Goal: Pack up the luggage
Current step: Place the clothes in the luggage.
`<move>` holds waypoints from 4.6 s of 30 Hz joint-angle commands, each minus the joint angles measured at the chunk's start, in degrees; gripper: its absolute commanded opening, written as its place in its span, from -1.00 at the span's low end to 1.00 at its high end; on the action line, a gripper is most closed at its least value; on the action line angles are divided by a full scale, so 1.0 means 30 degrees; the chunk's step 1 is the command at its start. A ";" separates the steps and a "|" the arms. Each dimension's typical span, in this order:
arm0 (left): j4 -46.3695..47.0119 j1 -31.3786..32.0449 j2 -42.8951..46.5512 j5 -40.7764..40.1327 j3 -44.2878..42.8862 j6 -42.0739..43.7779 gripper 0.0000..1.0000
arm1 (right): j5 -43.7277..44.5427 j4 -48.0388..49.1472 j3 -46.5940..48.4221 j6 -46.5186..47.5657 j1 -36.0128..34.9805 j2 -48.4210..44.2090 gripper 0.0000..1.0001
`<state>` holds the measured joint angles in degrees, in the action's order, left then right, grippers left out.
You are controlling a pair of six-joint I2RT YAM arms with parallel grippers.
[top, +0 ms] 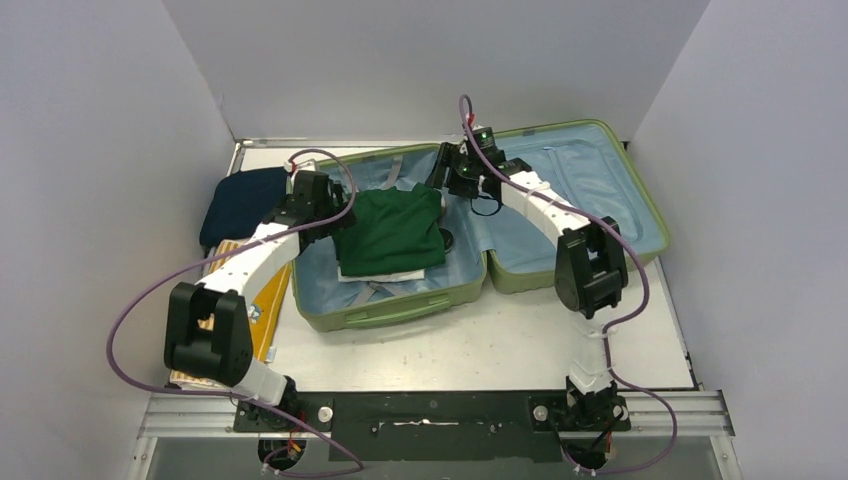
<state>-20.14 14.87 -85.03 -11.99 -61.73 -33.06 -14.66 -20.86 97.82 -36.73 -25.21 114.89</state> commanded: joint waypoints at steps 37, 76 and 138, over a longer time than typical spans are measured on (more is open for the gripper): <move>0.2825 -0.1095 -0.1086 0.0387 -0.2039 0.1033 -0.21 | 0.0823 -0.1082 0.4273 0.1114 -0.0140 0.3097 -0.53; 0.7288 -0.1253 -0.1094 0.1004 -0.1996 0.1861 -1.00 | 0.0014 0.2853 -0.6503 0.2693 -0.2333 -0.8379 0.09; 0.2621 -0.0662 -0.1284 0.3911 -0.3475 -0.0105 -0.09 | -0.3674 0.5072 0.0586 -0.0895 -0.1341 0.0652 -0.34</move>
<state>-15.53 15.16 -83.20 -5.10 -69.34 -32.56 -21.08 -11.18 94.11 -35.77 -29.95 111.57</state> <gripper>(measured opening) 0.470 0.340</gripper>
